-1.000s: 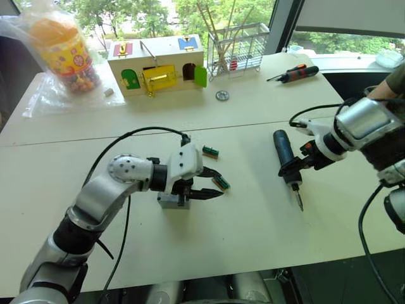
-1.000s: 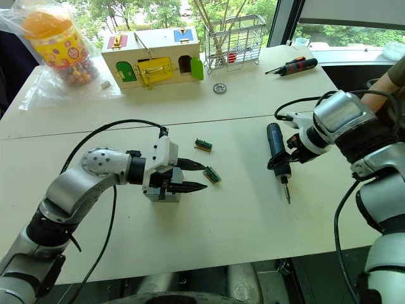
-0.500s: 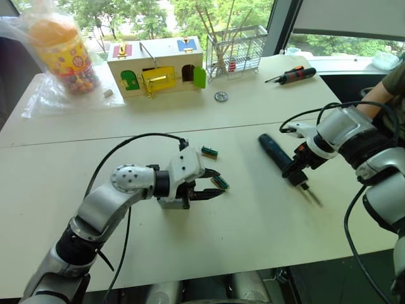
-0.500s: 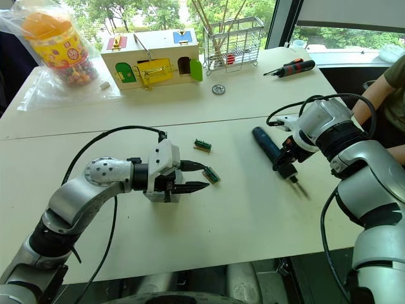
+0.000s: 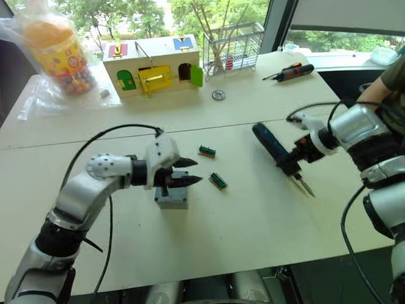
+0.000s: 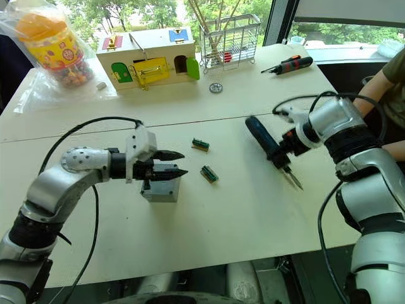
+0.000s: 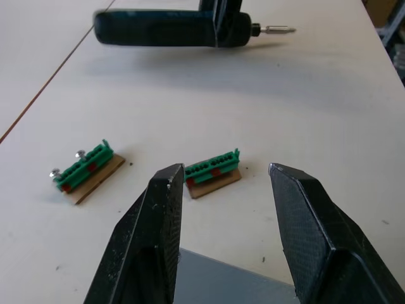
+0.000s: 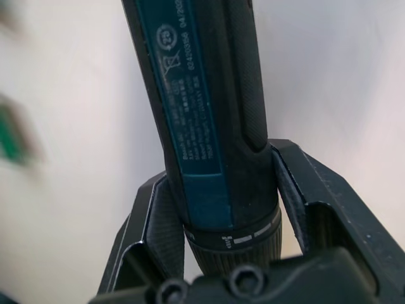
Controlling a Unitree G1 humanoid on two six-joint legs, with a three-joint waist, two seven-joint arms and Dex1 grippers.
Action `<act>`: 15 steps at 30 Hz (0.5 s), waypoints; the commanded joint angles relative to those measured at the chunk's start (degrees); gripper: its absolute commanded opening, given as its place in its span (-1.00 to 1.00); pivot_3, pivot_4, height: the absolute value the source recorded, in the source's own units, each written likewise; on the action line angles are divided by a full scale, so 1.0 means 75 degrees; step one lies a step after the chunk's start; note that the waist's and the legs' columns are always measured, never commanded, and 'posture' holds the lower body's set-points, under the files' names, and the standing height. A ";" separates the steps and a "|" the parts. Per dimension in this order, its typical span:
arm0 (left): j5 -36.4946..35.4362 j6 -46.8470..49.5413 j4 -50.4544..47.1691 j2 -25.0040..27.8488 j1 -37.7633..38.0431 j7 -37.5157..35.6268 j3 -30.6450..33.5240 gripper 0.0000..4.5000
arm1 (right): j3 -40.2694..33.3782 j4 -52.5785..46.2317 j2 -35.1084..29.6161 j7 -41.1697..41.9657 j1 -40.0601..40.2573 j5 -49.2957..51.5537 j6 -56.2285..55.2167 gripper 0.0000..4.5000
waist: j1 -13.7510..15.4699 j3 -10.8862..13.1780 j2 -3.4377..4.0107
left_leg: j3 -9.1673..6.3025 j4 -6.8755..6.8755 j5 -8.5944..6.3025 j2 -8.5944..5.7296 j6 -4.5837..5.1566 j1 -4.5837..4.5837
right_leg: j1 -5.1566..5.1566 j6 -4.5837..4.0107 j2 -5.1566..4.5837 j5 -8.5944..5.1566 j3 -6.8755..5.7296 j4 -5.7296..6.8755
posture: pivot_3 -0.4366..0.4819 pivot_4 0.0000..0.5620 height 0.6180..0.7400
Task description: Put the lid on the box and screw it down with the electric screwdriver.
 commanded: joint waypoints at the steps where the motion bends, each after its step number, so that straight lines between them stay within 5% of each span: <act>1: -0.0652 0.0213 0.0051 0.0280 -0.0341 -0.0390 0.0659 -0.04 | -0.3093 -0.1688 0.0511 -0.1121 -0.0340 0.1266 0.0248 -0.20 | 0.0024 -0.0001 -0.0002 | -0.0006 0.0006 0.0003 0.0000 -0.0006 -0.0040 | -0.0044 0.0000 0.0000 0.0000 -0.0006 0.0021 | -0.05 -0.47 1.00; 4: -0.0592 0.0312 0.0244 0.0732 -0.0459 -0.0786 0.0543 -0.04 | -0.5322 -0.4120 0.1630 -0.2389 0.0502 0.2083 0.0632 -0.20 | 0.0049 -0.0004 -0.0006 | -0.0042 0.0009 0.0007 0.0003 -0.0013 -0.0059 | -0.0048 0.0000 -0.0002 0.0000 -0.0037 0.0024 | -0.05 -0.47 1.00; 9: -0.0093 0.0180 0.0543 0.1195 -0.0220 -0.0841 0.0278 -0.04 | -0.6407 -0.7221 0.4330 -0.4415 0.1819 0.2927 0.0092 -0.20 | 0.0060 -0.0012 -0.0013 | -0.0049 0.0045 0.0018 -0.0017 -0.0028 -0.0055 | -0.0014 -0.0001 -0.0006 0.0001 -0.0038 0.0028 | -0.05 -0.47 1.00; 12: -0.0127 0.0321 0.0489 0.1235 -0.0137 -0.0804 0.0344 -0.04 | -0.6241 -0.7972 0.5189 -0.4966 0.2432 0.3269 -0.0393 -0.20 | 0.0057 -0.0010 -0.0007 | -0.0047 0.0042 0.0020 -0.0017 -0.0030 -0.0054 | -0.0028 0.0000 -0.0004 0.0001 -0.0025 0.0044 | -0.05 -0.47 1.00; 15: -0.0170 0.0653 0.0135 0.1406 0.0162 -0.0739 0.0295 -0.04 | -0.4553 -0.8570 0.5779 -0.5058 0.3970 0.2598 -0.2096 -0.20 | -0.0003 -0.0018 -0.0011 | -0.0053 0.0026 0.0019 -0.0017 -0.0029 -0.0055 | -0.0032 0.0000 -0.0002 0.0001 -0.0029 0.0044 | -0.05 -0.47 1.00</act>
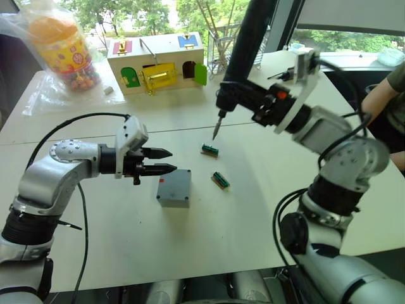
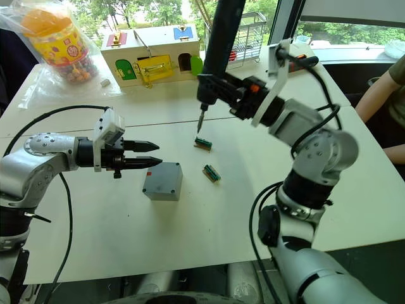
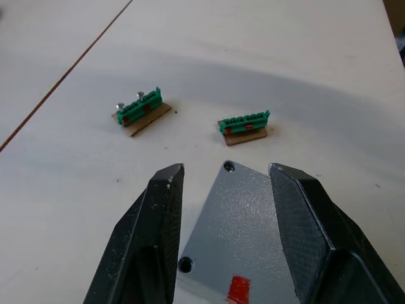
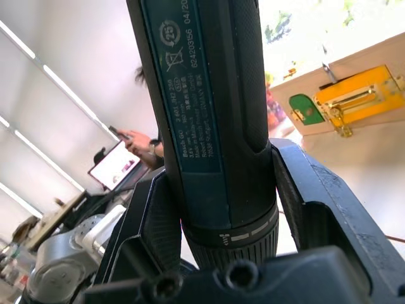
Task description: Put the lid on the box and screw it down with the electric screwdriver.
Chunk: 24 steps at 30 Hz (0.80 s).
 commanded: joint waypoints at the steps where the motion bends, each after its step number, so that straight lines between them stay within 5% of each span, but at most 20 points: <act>1: -0.0059 0.0379 -0.0561 0.0272 0.0289 0.0101 -0.0009 -0.04 | 0.1749 -0.0829 0.0259 0.0037 0.1283 -0.0632 -0.2189 -0.20 | -0.0073 -0.0006 0.0001 | -0.0002 -0.0010 -0.0001 0.0001 0.0001 0.0004 | 0.0000 0.0000 0.0000 0.0000 0.0000 0.0000 | -0.05 -0.47 1.00; 9: -0.0067 0.0586 -0.1113 0.0392 0.0890 0.0310 0.0124 -0.04 | 0.3380 -0.0331 0.0251 -0.0009 0.2295 -0.1154 -0.4093 -0.20 | -0.0222 -0.0005 0.0003 | 0.0014 -0.0015 0.0006 0.0009 -0.0009 0.0029 | 0.0004 0.0000 0.0010 0.0000 0.0006 0.0004 | -0.05 -0.47 1.00; 24: 0.0617 -0.0141 -0.0809 0.0142 0.1286 0.0510 -0.0443 -0.04 | 0.4098 -0.0009 -0.0119 -0.0171 0.2653 -0.1176 -0.4657 -0.20 | -0.0184 -0.0006 0.0002 | 0.0009 -0.0022 0.0004 0.0006 -0.0007 0.0045 | 0.0024 0.0000 0.0009 0.0000 0.0005 -0.0002 | -0.05 -0.47 1.00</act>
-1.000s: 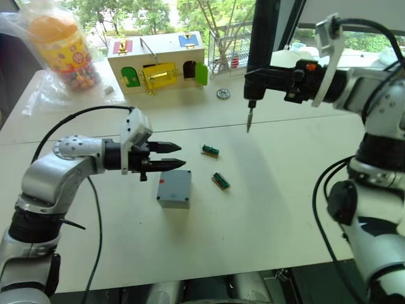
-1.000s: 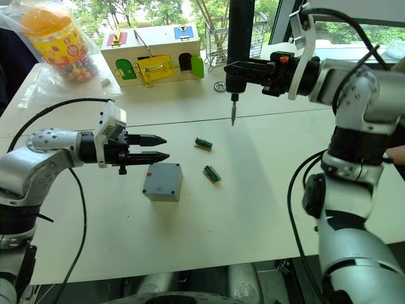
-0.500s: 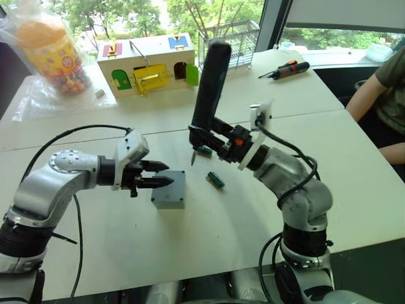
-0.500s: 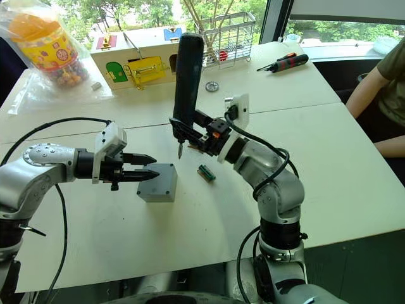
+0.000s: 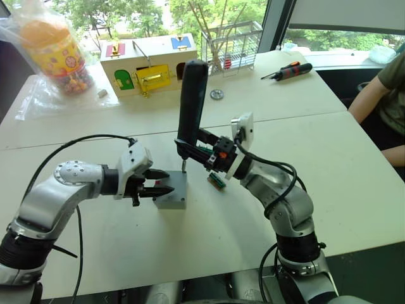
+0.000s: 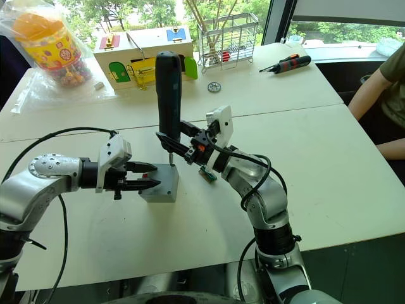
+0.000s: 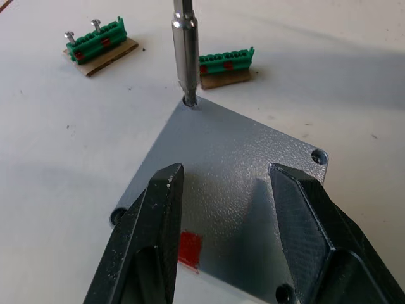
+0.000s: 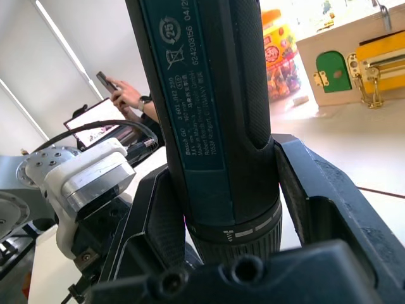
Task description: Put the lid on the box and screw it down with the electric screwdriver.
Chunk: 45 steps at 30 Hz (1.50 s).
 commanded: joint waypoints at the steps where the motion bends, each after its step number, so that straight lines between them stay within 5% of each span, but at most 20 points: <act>1: 0.0158 -0.0033 0.0097 -0.0031 0.0057 0.0030 -0.0191 -0.04 | 0.0010 -0.0384 -0.0012 -0.0090 0.0025 0.0157 -0.0253 -0.20 | 0.0005 -0.0001 0.0001 | 0.0000 0.0000 0.0000 0.0000 0.0000 0.0001 | 0.0001 0.0000 0.0000 0.0000 0.0000 0.0000 | -0.05 -0.47 1.00; 15: 0.0256 -0.0266 0.0242 -0.0124 0.0067 -0.0006 -0.0390 -0.04 | -0.0017 -0.0267 -0.0254 -0.0314 0.0119 0.0214 -0.0326 -0.20 | 0.0079 -0.0001 0.0001 | 0.0001 -0.0007 -0.0009 0.0000 0.0013 0.0072 | 0.0072 0.0000 -0.0001 -0.0001 0.0000 -0.0013 | -0.05 -0.47 1.00; 26: 0.0379 -0.0437 0.0503 -0.0219 0.0300 0.0051 -0.0434 -0.04 | 0.1211 0.0346 -0.0657 -0.0173 0.0251 -0.0687 -0.0602 -0.20 | 0.0147 -0.0077 0.0004 | 0.0005 -0.0028 -0.0011 0.0001 0.0015 0.0106 | 0.0094 0.0000 0.0000 -0.0002 0.0002 -0.0018 | -0.05 -0.47 1.00; 35: 0.0376 -0.0487 0.0570 -0.0294 0.0489 0.0165 -0.0370 -0.04 | 0.1575 0.1125 -0.0540 -0.0257 0.0365 -0.1123 -0.0935 -0.20 | 0.0153 -0.0150 0.0024 | 0.0013 -0.0157 -0.0043 0.0018 0.0066 0.0345 | 0.0290 -0.0001 0.0010 -0.0008 0.0006 -0.0138 | -0.05 -0.47 1.00; 45: 0.0382 -0.0470 0.0472 -0.0368 0.0511 0.0298 -0.0432 -0.04 | 0.1347 0.1100 -0.0496 -0.0229 0.0694 -0.0967 -0.1140 -0.20 | 0.0172 -0.0223 0.0018 | 0.0012 -0.0162 -0.0045 0.0018 0.0067 0.0348 | 0.0292 0.0000 0.0007 -0.0009 0.0007 -0.0146 | -0.05 -0.47 1.00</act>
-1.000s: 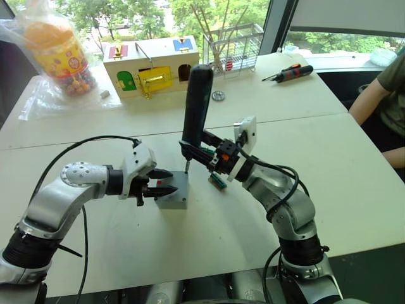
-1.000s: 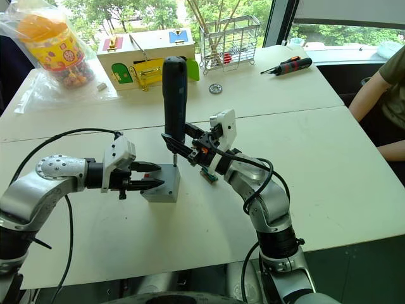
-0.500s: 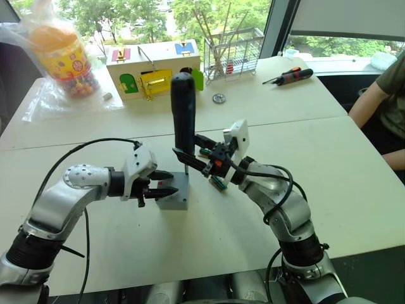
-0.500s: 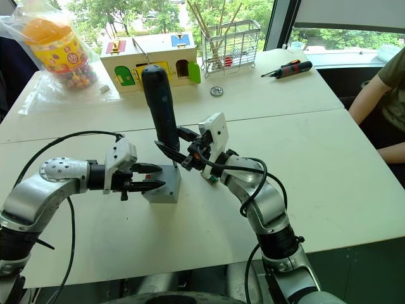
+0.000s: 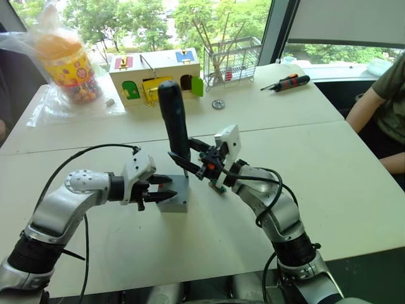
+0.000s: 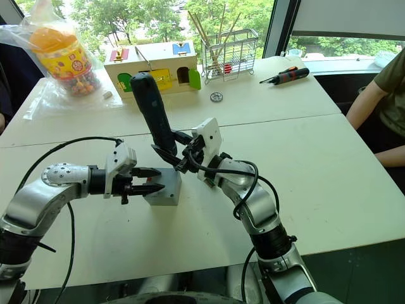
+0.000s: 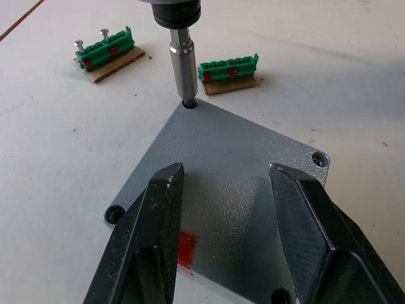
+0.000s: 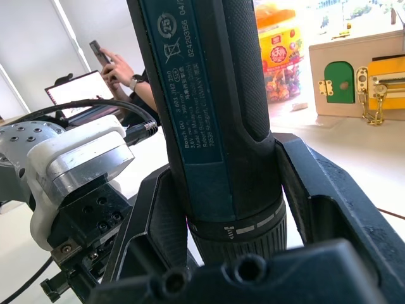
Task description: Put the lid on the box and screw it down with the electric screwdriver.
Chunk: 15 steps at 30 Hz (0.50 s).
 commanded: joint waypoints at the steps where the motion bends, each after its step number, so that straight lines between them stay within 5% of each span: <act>1: 0.0156 0.0137 0.0057 0.0015 0.0087 0.0028 -0.0159 -0.04 | 0.0127 0.0365 -0.0090 0.0108 0.0412 0.0015 0.0211 -0.20 | 0.0006 -0.0004 0.0001 | 0.0000 -0.0001 0.0000 0.0000 0.0000 0.0000 | 0.0001 0.0000 0.0000 0.0000 0.0000 -0.0001 | -0.05 -0.47 1.00; 15: 0.0386 -0.0021 0.0184 0.0011 -0.0187 -0.0150 -0.0384 -0.04 | 0.0321 0.0525 -0.0331 0.0258 0.0709 -0.0292 -0.0204 -0.20 | 0.0027 -0.0010 0.0000 | -0.0001 -0.0017 0.0000 -0.0001 0.0000 0.0005 | 0.0008 0.0000 -0.0002 -0.0001 -0.0001 -0.0017 | -0.05 -0.47 1.00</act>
